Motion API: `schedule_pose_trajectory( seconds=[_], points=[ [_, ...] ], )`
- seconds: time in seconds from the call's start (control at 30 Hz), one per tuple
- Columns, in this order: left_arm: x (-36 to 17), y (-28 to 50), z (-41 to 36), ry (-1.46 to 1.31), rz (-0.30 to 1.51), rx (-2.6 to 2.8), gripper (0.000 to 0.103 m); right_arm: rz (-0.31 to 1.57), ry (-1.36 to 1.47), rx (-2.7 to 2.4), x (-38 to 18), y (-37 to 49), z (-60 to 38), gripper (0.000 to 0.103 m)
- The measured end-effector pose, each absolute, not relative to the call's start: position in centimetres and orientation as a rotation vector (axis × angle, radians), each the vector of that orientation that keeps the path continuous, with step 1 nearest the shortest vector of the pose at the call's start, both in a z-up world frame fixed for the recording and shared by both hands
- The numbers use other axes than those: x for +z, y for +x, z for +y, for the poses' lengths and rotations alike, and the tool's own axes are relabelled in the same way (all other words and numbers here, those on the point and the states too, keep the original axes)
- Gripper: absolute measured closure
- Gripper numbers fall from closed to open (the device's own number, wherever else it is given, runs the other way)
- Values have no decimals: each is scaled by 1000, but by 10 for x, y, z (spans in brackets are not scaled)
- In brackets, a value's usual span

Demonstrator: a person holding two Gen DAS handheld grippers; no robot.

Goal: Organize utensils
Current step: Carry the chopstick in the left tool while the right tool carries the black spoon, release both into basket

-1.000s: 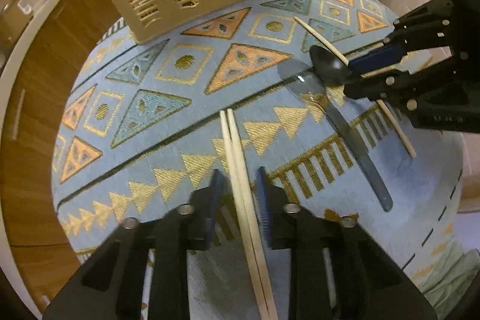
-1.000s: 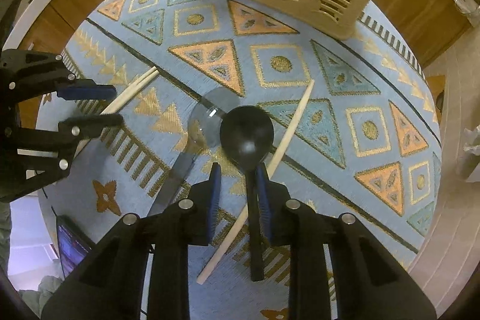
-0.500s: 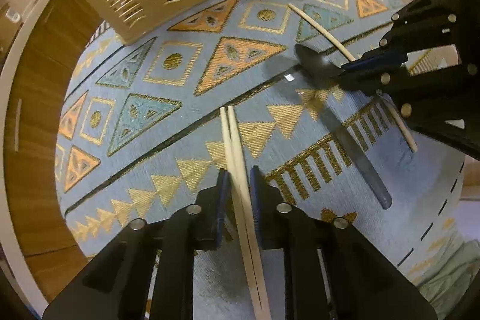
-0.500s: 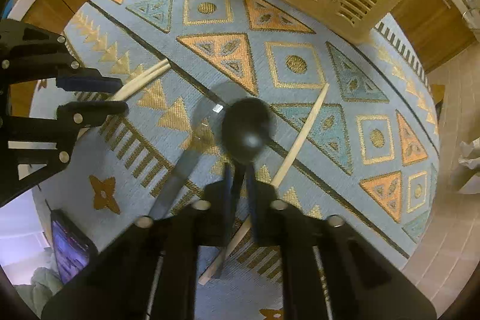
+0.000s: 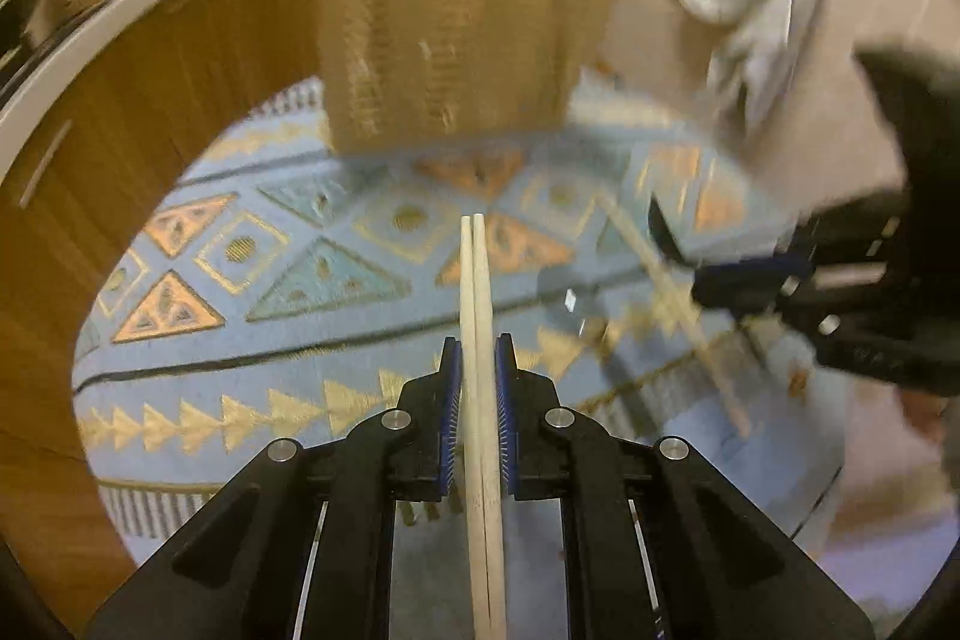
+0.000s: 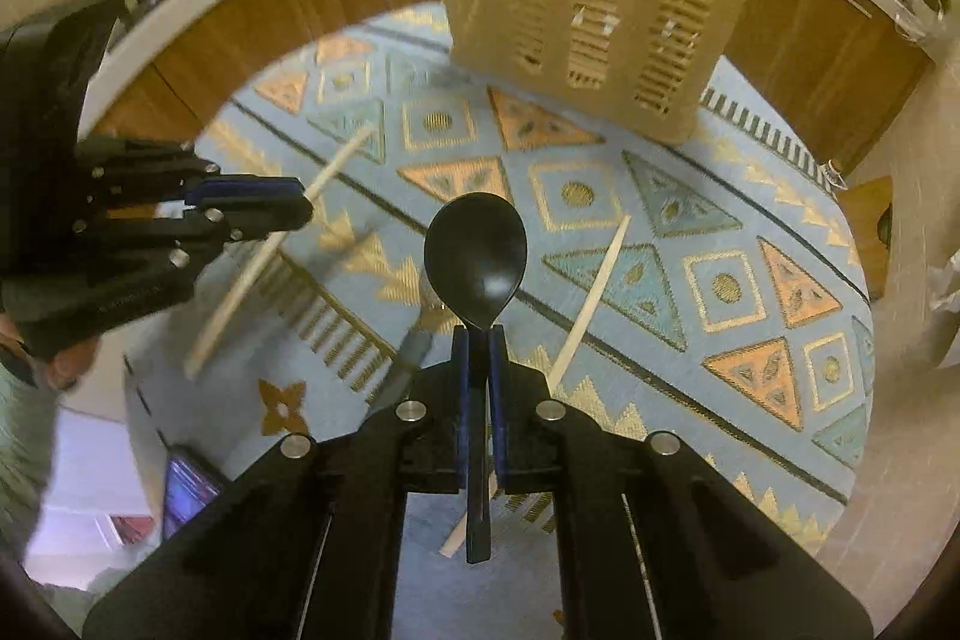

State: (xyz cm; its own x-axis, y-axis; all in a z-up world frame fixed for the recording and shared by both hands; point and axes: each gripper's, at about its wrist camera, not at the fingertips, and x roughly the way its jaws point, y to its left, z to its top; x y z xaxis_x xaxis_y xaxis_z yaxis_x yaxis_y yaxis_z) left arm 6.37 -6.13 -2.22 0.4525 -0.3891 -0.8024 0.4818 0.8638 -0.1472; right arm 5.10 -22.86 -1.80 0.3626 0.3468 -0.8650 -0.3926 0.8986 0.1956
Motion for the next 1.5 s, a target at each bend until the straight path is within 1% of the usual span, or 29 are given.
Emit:
schedule_pose_trajectory(
  seconds=[0.17, 0.3, 0.47, 0.6, 0.73, 0.83, 0.93, 1.13, 1.5],
  points=[
    [2, 63, -46, -44, 811, -509, 94, 1008, 31, 502, 2, 45, -237, 98],
    [17, 64, -44, -105, 694, -498, 94, 922, 75, 520, 21, 43, -242, 98],
    [58, 53, -48, -143, 492, -481, 94, 735, 116, 509, 64, 43, -250, 98],
    [103, 54, -50, -164, 308, -448, 94, 535, 123, 435, 106, 46, -254, 98],
    [136, 67, -59, -197, 191, -433, 94, 380, 131, 334, 136, 58, -260, 98],
    [154, 81, -74, -197, 107, -396, 94, 305, 133, 260, 147, 76, -267, 98],
    [159, 99, -91, -167, 89, -383, 94, 275, 135, 210, 144, 101, -272, 98],
    [157, 148, -128, -151, 69, -338, 94, 275, 134, 163, 116, 150, -280, 99],
    [106, 189, -135, -172, 115, -304, 93, 296, 185, 166, 66, 188, -294, 98]
  ],
)
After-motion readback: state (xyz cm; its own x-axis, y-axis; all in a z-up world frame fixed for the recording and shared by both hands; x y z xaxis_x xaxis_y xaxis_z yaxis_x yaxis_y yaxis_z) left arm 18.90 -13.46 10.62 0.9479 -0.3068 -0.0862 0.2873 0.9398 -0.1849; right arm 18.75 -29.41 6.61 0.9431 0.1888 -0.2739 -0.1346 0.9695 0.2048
